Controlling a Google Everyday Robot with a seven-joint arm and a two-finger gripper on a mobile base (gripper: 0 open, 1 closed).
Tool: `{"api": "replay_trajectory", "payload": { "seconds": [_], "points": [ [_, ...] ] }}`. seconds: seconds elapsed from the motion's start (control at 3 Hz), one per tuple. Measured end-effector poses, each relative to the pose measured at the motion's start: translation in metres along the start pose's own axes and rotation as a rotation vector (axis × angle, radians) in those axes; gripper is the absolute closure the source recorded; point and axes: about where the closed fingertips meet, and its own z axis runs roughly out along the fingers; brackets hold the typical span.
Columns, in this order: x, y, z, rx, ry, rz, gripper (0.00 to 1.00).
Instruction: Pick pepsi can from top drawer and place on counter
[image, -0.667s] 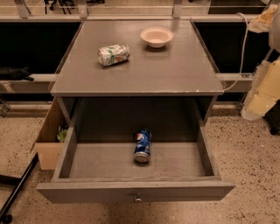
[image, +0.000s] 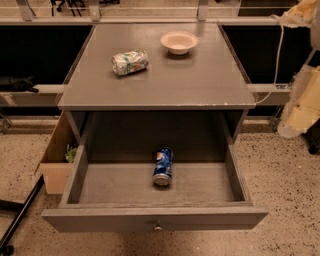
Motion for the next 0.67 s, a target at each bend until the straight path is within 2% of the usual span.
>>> {"api": "replay_trajectory", "payload": {
  "seconds": [0.33,0.67],
  "points": [
    [-0.036,0.008,-0.015,0.015,-0.038,-0.166,0.00],
    [-0.084,-0.005,-0.031,0.043,-0.044,-0.469,0.00]
  ]
}}
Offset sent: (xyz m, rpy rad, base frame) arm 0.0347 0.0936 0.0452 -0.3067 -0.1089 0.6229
